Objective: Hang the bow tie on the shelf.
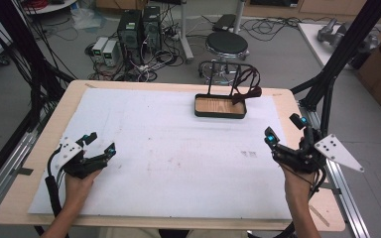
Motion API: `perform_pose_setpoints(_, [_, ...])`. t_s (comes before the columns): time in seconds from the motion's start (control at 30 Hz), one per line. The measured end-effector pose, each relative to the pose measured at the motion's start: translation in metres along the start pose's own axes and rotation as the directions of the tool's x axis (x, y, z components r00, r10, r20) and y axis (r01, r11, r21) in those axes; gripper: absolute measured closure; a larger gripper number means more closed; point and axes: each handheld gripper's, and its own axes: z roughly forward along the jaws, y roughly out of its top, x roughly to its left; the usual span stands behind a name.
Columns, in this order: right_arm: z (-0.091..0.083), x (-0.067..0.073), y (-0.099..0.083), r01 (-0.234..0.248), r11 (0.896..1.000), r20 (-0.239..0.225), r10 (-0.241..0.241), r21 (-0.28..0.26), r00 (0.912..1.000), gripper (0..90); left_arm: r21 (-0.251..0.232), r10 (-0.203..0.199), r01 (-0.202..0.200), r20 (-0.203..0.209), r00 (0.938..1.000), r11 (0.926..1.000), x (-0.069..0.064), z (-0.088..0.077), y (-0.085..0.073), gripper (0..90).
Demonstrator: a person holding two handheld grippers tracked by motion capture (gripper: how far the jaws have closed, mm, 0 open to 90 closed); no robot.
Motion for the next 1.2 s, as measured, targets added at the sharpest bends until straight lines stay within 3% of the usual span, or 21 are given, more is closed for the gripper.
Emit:
perform_pose_setpoints(0.53, [-0.02, 0.023, -0.073, -0.007, 0.997, -0.001, 0.007, 0.079, 1.0, 11.4, -0.002, 0.006, -0.006, 0.001, 1.0, 1.0, -0.001, 0.0, 0.0, 20.8])
perform_pose_setpoints(0.7, [-0.023, 0.033, -0.106, -0.002, 0.987, 0.014, 0.0, 0.161, 0.9999, 11.4, -0.001, 0.005, -0.005, 0.003, 1.0, 1.0, -0.001, 0.0, 0.0, 20.6])
perform_pose_setpoints(0.93, [-0.022, 0.034, -0.122, -0.008, 0.97, 0.025, 0.002, 0.244, 0.9997, 11.4, -0.001, 0.008, -0.008, 0.004, 1.0, 1.0, -0.001, 0.0, 0.0, 20.6])
perform_pose_setpoints(1.2, [-0.021, 0.037, -0.124, 0.011, 0.966, 0.026, -0.019, 0.257, 0.9995, 11.4, 0.001, 0.011, -0.011, 0.002, 0.9999, 0.9999, -0.002, 0.0, 0.0, 20.7])
